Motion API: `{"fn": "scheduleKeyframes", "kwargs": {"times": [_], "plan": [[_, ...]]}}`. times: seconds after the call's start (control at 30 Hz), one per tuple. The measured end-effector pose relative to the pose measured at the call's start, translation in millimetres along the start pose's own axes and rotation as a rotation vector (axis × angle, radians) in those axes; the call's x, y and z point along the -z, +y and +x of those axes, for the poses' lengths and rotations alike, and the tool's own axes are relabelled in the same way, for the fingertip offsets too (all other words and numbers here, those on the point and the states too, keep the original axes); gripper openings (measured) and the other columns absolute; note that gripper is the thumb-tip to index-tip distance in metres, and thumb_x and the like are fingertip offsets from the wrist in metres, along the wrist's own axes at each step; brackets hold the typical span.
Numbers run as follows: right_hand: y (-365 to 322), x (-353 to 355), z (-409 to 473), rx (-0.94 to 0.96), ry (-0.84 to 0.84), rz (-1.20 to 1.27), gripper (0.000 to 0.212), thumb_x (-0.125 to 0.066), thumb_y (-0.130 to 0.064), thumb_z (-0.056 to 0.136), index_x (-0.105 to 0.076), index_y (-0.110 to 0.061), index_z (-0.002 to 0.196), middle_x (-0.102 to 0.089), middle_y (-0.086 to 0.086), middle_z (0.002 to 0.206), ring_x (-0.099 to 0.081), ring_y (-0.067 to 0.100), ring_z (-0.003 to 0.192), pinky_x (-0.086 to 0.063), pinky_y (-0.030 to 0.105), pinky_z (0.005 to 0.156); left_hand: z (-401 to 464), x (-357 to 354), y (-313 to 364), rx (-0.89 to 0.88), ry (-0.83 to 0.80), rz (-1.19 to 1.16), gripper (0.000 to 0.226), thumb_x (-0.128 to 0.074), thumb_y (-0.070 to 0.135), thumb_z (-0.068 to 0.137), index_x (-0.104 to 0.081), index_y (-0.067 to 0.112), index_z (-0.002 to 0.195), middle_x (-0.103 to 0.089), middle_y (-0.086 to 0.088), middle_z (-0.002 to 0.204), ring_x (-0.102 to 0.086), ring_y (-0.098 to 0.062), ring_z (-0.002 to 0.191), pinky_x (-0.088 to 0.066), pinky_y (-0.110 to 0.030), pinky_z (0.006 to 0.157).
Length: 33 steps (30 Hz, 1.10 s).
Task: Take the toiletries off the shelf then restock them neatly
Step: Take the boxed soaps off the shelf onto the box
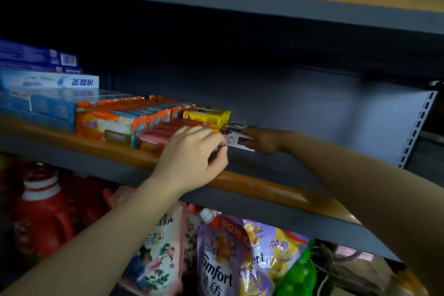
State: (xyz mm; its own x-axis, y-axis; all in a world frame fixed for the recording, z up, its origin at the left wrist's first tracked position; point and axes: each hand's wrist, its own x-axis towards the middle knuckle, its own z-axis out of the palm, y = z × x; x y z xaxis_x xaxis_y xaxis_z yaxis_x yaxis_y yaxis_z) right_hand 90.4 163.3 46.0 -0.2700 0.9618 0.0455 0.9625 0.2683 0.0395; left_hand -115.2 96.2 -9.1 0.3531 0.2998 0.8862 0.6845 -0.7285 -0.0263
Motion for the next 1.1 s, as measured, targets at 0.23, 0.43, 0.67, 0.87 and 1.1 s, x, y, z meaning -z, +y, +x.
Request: {"fn": "scheduleKeyframes", "kwargs": {"times": [0.23,0.43,0.67,0.87,1.1], "plan": [[6.7,16.8,-44.6,0.01,0.094,-0.055,0.04,-0.054,-0.043,0.089,-0.058,-0.014,0.115,-0.056,0.005,0.115,-0.054,0.021,0.107,-0.043,0.034,0.092,-4.2,-1.7,0.7,-0.014,0.012,-0.011,0.029,-0.042,0.024,0.084,-0.067,0.012,0.074,-0.064,0.001,0.068,-0.06,-0.022,0.067,-0.047,-0.033,0.063],[-14.2,20.0,-52.3,-0.151,-0.129,0.214,0.018,-0.064,-0.046,0.082,-0.052,-0.033,0.085,-0.059,-0.005,0.102,-0.057,0.006,0.081,-0.041,0.016,0.067,-4.0,0.3,2.6,-0.001,-0.032,-0.008,0.03,-0.042,0.023,0.083,-0.067,0.011,0.074,-0.064,0.0,0.067,-0.061,-0.021,0.065,-0.049,-0.032,0.061],[-13.7,7.9,-74.1,-0.147,0.134,0.282,0.051,-0.072,-0.04,0.074,-0.05,-0.017,0.114,-0.06,0.005,0.111,-0.058,0.019,0.095,-0.049,0.03,0.082,-1.5,7.3,7.4,0.004,-0.092,0.027,0.03,-0.042,0.022,0.082,-0.069,0.009,0.079,-0.067,-0.001,0.072,-0.062,-0.021,0.067,-0.049,-0.03,0.064],[-34.9,16.6,-145.6,0.119,0.783,0.623,0.066,-0.079,-0.033,0.069,-0.041,-0.02,0.122,-0.055,-0.003,0.11,-0.058,0.01,0.093,-0.051,0.025,0.079,-2.0,15.6,23.3,0.011,-0.105,0.171,0.037,-0.043,0.028,0.08,-0.068,0.006,0.096,-0.068,-0.006,0.084,-0.063,-0.028,0.077,-0.049,-0.032,0.067],[-55.3,-37.2,-212.3,0.278,0.929,0.346,0.079,-0.067,-0.057,0.06,-0.036,-0.026,0.126,-0.051,-0.004,0.112,-0.054,0.02,0.101,-0.046,0.039,0.085,-34.9,58.7,114.6,0.297,-0.006,-0.678,0.032,-0.035,0.045,0.085,-0.057,0.028,0.1,-0.067,0.008,0.094,-0.061,-0.005,0.084,-0.045,-0.014,0.07]]}}
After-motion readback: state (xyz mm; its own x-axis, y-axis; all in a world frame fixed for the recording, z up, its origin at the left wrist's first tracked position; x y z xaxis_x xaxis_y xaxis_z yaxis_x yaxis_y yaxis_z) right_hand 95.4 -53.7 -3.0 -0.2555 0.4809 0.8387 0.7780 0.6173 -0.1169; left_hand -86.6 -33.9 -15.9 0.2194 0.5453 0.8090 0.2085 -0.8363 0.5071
